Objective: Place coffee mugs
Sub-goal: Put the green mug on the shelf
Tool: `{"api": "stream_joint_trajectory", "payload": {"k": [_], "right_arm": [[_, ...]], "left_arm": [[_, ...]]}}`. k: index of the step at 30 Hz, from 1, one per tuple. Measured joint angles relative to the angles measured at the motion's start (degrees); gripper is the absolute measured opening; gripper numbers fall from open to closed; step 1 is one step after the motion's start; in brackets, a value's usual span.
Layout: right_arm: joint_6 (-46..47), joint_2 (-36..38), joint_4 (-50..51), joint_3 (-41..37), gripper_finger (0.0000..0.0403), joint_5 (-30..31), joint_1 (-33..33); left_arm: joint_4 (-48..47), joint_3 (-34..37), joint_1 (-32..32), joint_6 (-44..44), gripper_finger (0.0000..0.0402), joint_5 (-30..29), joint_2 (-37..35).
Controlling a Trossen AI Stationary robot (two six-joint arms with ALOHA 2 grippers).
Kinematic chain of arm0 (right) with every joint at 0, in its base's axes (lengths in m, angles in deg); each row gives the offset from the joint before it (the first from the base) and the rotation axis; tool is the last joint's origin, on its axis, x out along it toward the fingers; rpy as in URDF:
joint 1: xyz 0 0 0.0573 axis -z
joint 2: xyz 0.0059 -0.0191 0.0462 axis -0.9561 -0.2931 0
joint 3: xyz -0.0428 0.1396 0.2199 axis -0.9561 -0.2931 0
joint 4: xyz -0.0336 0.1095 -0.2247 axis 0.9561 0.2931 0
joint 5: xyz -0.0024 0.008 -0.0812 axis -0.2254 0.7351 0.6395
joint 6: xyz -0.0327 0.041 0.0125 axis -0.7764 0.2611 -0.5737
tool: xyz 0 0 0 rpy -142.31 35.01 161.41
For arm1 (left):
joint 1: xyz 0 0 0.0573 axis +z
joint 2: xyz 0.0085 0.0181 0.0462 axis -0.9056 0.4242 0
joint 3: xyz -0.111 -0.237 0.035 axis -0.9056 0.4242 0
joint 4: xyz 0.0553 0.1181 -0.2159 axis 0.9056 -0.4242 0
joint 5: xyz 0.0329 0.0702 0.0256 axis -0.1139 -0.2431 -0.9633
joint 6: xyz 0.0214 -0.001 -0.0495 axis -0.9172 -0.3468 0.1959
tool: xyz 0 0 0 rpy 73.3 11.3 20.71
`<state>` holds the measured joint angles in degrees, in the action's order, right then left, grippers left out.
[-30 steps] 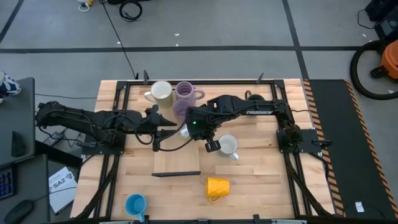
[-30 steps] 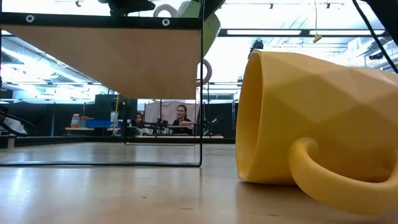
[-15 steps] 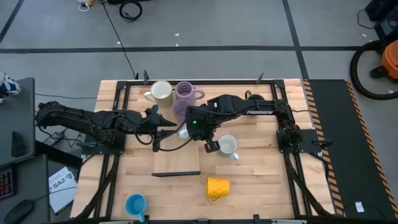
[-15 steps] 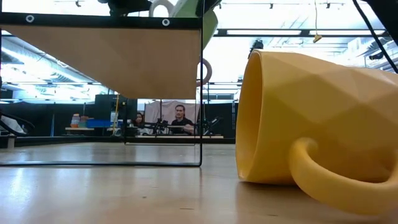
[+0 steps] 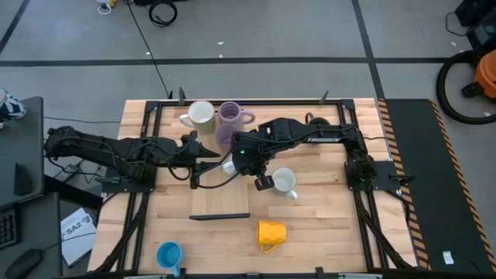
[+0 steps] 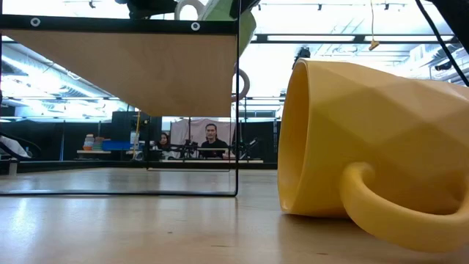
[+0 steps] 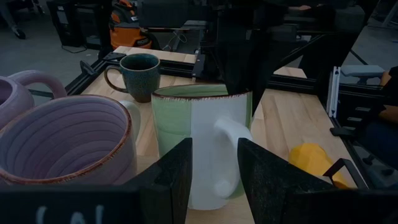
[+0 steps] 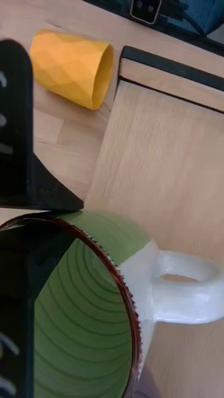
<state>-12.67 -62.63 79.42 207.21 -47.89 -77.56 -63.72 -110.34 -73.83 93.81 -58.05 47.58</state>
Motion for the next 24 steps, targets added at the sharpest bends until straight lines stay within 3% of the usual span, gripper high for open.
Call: {"api": "stream_joint_trajectory", "payload": {"k": [16,24], "right_arm": [[-0.02,0.04,-0.52,0.00,0.0036,0.00,0.00],[0.02,0.07,-0.84,0.00,0.0035,0.04,0.02]], "left_arm": [[0.81,-0.04,-3.00,-0.01,0.0134,1.41,3.02],[4.01,-0.02,-3.26,0.01,0.0134,-3.38,5.82]]}}
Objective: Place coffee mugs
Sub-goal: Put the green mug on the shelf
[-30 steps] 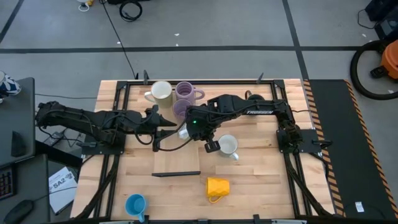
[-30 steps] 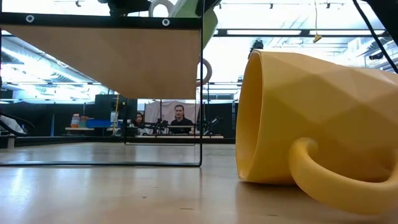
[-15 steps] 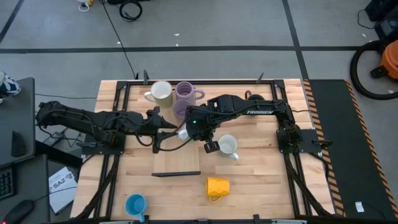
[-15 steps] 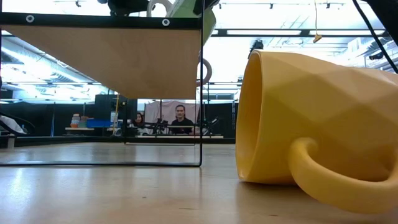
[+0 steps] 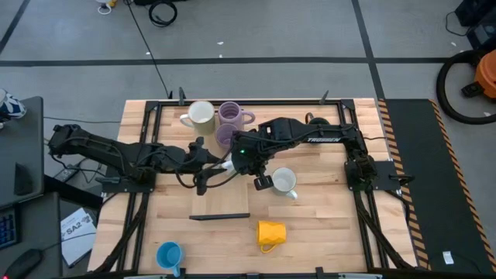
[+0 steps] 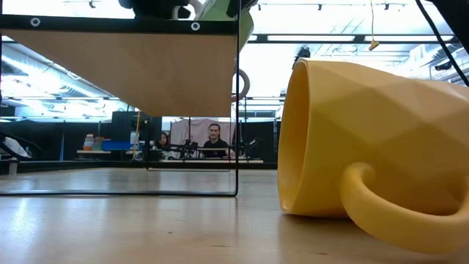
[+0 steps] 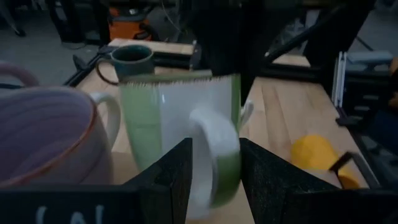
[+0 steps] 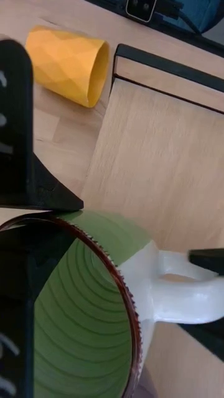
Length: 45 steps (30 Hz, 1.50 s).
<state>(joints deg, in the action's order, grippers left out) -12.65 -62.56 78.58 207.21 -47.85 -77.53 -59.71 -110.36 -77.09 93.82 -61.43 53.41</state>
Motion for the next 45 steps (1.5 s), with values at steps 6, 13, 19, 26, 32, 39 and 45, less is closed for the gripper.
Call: {"api": "stream_joint_trajectory", "payload": {"k": [6,13,19,26,32,39,45], "right_arm": [[-0.02,0.00,0.00,0.00,0.0035,-0.02,-0.02],[0.16,0.00,0.00,0.00,0.0035,0.00,-0.02],[0.18,0.00,0.00,0.00,0.0035,0.60,0.02],[0.08,0.00,-0.01,0.00,0.0037,0.58,0.15],[-0.06,0.06,-0.67,0.02,0.0059,0.72,0.13],[-0.02,0.09,-0.56,0.02,0.0109,0.72,0.11],[-0.06,0.24,-0.35,0.02,0.0132,0.79,0.11]], "left_arm": [[2.31,0.02,0.03,0.06,0.0134,-0.11,0.97],[1.86,0.02,0.05,0.14,0.0107,-0.21,0.91],[1.11,0.02,0.05,0.39,0.0067,-1.69,0.91],[1.11,0.02,0.05,0.33,0.0066,-2.06,0.91],[0.63,0.02,0.02,0.33,0.0067,-2.12,0.91],[0.53,0.04,0.05,0.41,0.0067,-2.32,0.91],[0.56,0.03,-0.12,0.66,0.0067,-2.32,0.91]]}}
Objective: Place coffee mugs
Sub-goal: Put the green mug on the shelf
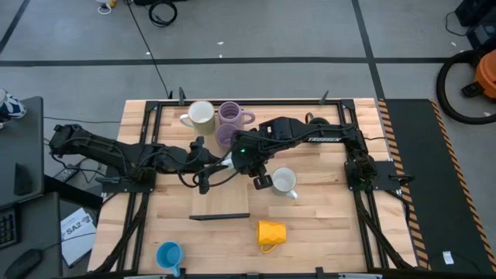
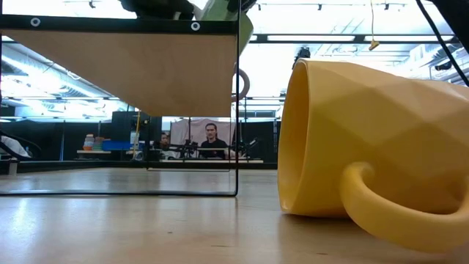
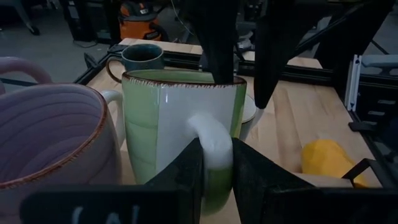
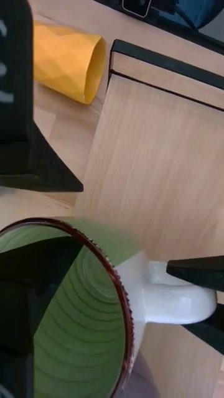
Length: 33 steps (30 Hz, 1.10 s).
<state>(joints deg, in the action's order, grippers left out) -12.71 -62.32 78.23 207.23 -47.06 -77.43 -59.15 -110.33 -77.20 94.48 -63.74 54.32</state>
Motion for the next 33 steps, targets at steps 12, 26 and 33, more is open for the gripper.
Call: {"api": "stream_joint_trajectory", "payload": {"k": [12,26,33], "right_arm": [[0.02,7.70,1.61,0.01,0.0131,0.35,1.81],[0.02,14.68,3.56,0.02,0.0129,0.35,4.92],[0.02,16.07,3.56,0.04,0.0129,-0.29,8.17]], "left_arm": [[-0.28,0.01,-2.91,1.02,0.0068,-0.25,-0.75],[-8.34,0.01,-7.56,1.42,0.0068,-6.82,-9.86],[-15.78,0.01,-11.08,2.64,0.0068,-11.54,-14.09]]}}
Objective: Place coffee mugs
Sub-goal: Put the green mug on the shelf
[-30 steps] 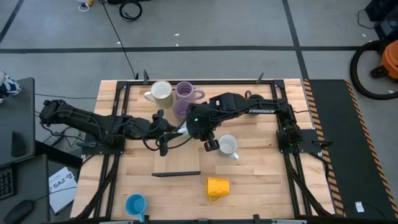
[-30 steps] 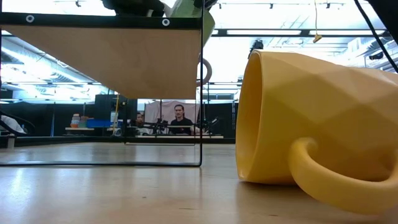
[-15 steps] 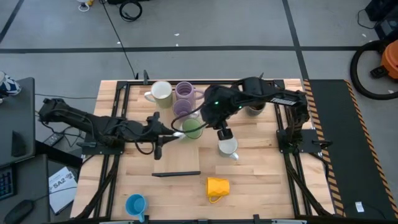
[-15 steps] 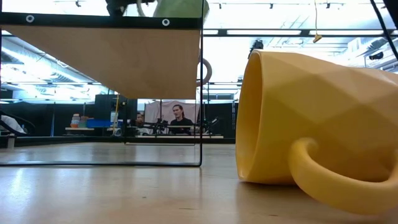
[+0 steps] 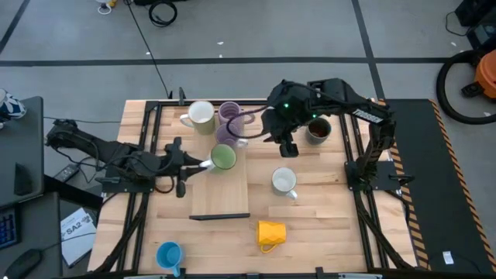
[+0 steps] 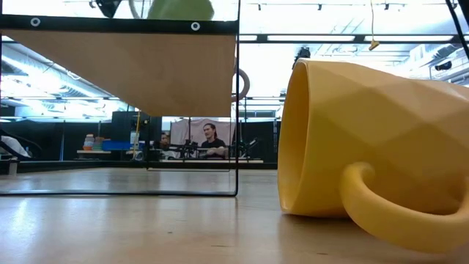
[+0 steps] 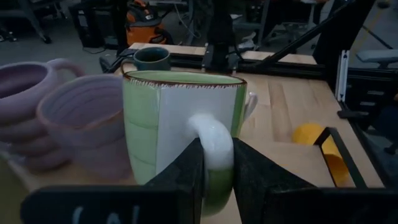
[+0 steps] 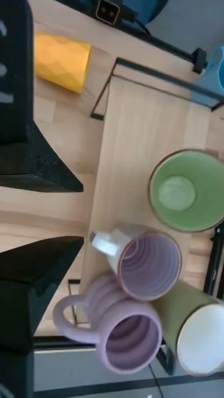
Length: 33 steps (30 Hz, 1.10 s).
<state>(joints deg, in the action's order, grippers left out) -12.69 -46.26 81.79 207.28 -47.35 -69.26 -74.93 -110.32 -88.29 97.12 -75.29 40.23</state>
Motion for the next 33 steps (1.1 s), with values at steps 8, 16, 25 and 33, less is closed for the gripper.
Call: {"api": "stream_joint_trajectory", "payload": {"k": [8,16,25,33], "right_arm": [[0.00,-0.04,-0.02,0.00,0.0129,-0.19,1.43],[-0.20,-0.07,-0.04,-0.02,0.0129,-0.23,1.52],[-0.42,-0.07,-0.07,-0.02,0.0129,-0.52,3.29],[-0.44,-0.07,-0.11,-0.04,0.0129,-0.54,3.88]], "left_arm": [[-6.89,0.00,-6.24,3.36,0.0068,-6.37,-3.37],[-6.87,3.53,-12.73,9.18,0.0068,-16.34,-3.69],[2.09,10.51,-17.60,10.19,0.0068,-23.32,-7.23],[2.36,13.66,-18.63,15.21,0.0068,-29.27,-7.85]]}}
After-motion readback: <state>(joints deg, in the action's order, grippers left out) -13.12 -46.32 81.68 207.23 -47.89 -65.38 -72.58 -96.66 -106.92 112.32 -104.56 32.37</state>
